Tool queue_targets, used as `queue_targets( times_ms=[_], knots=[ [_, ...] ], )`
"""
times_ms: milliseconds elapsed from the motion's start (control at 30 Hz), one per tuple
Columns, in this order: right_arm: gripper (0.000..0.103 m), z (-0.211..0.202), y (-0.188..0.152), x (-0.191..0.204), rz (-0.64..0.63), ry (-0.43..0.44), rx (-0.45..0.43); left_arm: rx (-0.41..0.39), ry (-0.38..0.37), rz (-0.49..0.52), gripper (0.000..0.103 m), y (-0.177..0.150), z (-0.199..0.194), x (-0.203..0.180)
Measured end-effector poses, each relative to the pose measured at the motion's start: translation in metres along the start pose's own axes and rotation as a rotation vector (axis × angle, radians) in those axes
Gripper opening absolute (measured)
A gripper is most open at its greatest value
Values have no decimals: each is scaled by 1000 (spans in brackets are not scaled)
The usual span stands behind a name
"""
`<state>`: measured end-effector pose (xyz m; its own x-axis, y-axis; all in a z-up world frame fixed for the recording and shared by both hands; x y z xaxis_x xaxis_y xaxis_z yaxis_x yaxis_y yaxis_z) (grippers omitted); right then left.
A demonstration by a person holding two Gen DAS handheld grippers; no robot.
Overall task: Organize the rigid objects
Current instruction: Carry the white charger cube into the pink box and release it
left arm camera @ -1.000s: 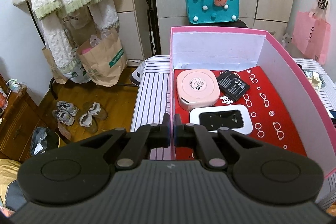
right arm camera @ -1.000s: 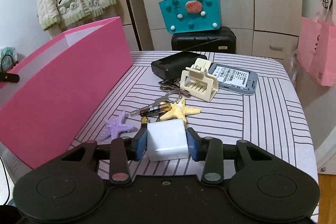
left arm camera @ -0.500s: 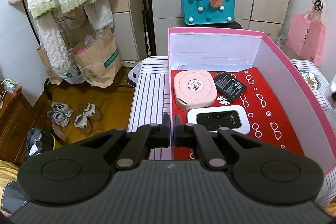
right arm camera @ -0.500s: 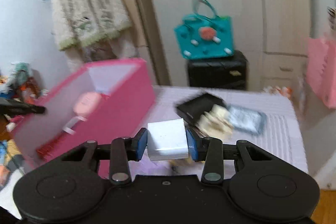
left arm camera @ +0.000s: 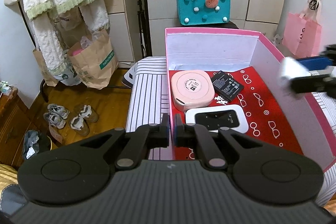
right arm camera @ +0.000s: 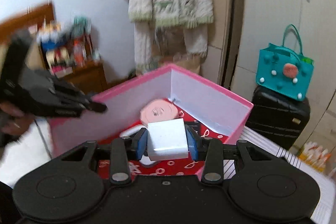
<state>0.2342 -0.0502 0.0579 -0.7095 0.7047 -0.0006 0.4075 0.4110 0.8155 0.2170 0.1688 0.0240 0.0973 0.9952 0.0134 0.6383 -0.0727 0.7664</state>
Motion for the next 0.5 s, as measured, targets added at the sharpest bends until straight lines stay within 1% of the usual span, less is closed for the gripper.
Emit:
queue_targets(
  times_ms=[100,233,433,500],
  knots=[
    [46,27,3,4,-113,-27,90,-1,-3,5,4,0,0,0],
    [46,55,1,7,-257,-30,232,-3,-9,2,4,-1,1,0],
    [46,80,-10,7,-360,-29,395,4,-16,-15,4,-1,3,2],
    [46,82,-12,9,-383,-37,407,4,-18,-13,5,-1,3,2]
  ],
)
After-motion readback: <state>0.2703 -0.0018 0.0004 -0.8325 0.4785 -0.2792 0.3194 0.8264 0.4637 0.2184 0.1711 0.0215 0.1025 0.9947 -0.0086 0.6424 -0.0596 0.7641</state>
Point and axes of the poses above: each gripper's, at about its wrist camera, not at the fingertips, and z roughly the way its jaws point, x to its left, y to its top, the point moved 4 cm from there along z, roughly the way its jaws point, and after that the axes turned 4 degrees about -x, right-handed, at the moved point
